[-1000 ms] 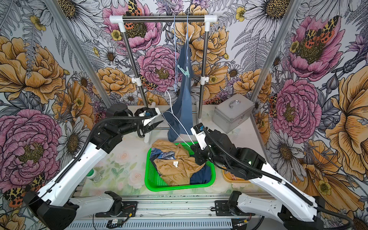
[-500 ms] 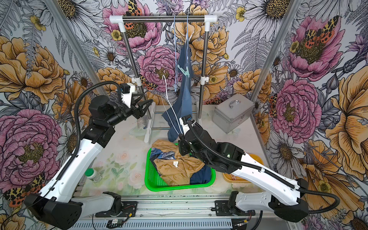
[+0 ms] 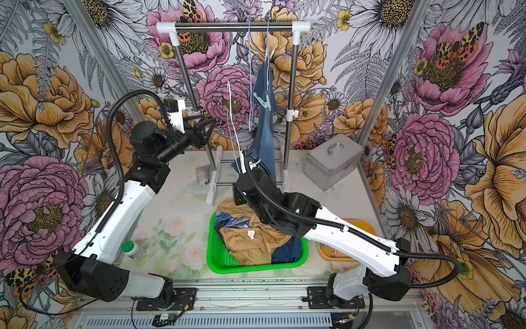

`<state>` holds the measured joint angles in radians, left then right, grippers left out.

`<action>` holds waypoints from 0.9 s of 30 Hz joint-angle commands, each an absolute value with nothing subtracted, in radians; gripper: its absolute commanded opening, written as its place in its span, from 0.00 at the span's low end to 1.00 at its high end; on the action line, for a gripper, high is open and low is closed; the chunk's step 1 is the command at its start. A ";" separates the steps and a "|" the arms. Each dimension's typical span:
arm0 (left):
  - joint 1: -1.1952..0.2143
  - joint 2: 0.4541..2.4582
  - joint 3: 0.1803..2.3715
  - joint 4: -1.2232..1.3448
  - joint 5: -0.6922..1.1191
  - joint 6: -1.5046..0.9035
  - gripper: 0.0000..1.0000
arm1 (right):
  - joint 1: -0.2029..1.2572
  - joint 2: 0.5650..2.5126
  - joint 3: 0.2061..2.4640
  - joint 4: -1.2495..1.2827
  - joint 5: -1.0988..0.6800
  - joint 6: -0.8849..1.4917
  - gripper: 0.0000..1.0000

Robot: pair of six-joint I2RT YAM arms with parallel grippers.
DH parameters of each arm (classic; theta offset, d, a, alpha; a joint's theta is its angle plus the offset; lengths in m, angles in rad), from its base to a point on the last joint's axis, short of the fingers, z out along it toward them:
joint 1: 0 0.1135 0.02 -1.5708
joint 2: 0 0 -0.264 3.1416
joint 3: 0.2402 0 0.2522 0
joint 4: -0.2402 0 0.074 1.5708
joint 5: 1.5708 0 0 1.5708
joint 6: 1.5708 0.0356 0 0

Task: Remove the clothespins securing t-shirts to the hanger
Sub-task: Place the hanger on the clothes rail.

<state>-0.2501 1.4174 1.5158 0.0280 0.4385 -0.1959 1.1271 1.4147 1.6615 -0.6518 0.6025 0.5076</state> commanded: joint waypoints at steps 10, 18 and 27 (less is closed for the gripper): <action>-0.243 1.546 1.695 0.109 0.512 -0.264 0.62 | 1.078 1.518 1.838 -0.617 0.652 0.472 0.00; -0.256 1.619 1.801 0.125 0.549 -0.225 0.62 | 1.017 1.572 1.927 -0.618 0.614 0.427 0.00; -0.258 1.731 1.992 0.111 0.612 -0.231 0.62 | 0.982 1.661 2.043 -0.618 0.592 0.403 0.00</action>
